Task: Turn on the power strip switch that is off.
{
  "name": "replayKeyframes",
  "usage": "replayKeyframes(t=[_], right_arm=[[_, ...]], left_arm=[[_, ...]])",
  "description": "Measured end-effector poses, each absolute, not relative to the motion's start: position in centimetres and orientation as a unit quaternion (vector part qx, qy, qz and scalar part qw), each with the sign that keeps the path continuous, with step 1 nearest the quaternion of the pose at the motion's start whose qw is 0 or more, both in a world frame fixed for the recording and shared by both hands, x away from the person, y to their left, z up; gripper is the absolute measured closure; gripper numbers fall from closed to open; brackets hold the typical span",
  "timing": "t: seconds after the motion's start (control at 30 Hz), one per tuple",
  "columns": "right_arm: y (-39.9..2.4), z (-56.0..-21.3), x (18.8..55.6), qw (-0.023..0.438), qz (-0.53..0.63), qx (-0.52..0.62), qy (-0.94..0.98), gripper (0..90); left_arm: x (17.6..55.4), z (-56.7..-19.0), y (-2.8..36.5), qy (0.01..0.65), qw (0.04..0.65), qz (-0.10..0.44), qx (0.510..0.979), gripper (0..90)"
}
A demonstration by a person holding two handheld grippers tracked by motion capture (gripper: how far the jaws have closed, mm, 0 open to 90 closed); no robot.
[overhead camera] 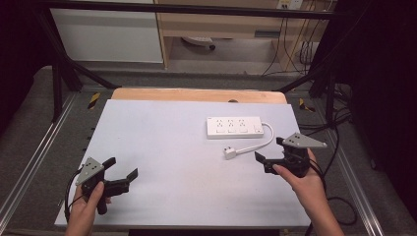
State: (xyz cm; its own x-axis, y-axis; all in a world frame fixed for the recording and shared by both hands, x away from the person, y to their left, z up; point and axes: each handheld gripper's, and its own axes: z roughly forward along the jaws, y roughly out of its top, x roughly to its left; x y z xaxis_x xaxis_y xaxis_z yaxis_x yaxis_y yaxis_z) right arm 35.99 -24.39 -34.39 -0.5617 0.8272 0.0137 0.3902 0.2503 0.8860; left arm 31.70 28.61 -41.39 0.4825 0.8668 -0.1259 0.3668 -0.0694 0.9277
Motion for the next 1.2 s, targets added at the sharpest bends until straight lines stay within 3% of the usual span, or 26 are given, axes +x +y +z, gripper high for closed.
replayKeyframes(t=[0.73,1.2], right_arm=[[-24.6,-30.4,41.3,0.233,0.478,0.409,0.741,5.7],[-24.7,-30.3,43.6,0.237,0.483,0.423,0.729,3.6]], left_arm=[[31.7,-41.6,28.1,0.438,0.509,0.239,0.701,4.9],[31.7,-41.6,28.4,0.445,0.506,0.242,0.698,4.9]])
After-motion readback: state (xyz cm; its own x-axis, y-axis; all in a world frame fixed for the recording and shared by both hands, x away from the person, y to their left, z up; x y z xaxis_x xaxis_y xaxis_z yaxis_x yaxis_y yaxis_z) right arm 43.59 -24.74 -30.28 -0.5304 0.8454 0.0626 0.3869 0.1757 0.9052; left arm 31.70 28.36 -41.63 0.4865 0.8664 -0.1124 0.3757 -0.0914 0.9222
